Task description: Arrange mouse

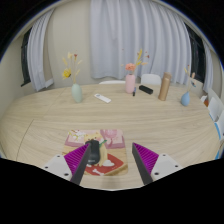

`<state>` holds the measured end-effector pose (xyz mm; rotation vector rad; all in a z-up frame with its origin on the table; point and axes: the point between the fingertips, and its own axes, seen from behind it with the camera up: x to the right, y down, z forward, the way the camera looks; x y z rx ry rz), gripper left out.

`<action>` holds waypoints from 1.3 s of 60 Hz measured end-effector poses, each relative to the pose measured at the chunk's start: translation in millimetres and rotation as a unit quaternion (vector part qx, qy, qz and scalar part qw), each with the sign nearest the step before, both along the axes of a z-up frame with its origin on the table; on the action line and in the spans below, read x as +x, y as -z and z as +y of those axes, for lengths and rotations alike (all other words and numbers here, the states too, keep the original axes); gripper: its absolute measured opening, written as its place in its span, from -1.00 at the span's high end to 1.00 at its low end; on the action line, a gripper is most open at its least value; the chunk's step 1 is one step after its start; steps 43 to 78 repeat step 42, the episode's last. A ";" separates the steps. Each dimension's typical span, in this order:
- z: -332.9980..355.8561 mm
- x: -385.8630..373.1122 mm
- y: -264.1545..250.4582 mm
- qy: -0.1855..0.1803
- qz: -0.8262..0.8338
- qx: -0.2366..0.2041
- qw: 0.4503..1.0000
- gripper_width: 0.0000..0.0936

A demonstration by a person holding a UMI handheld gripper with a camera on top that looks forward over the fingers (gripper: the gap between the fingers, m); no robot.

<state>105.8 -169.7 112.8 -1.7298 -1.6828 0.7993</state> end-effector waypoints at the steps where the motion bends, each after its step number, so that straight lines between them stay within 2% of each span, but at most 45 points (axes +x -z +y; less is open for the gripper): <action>1: 5.8 4.5 -4.9 0.002 0.001 0.001 1.000 -0.82; 17: 87.9 73.9 -30.8 0.027 -0.006 0.029 0.999 -0.82; 26: 109.9 93.3 -26.0 0.021 -0.008 0.037 0.999 -0.82; 32: 115.1 100.8 -22.1 0.013 -0.015 0.027 0.999 -0.82; 42: 131.8 104.4 -18.6 0.003 -0.018 0.038 0.999 -0.82; 78: 131.8 104.4 -18.6 0.003 -0.018 0.038 0.999 -0.82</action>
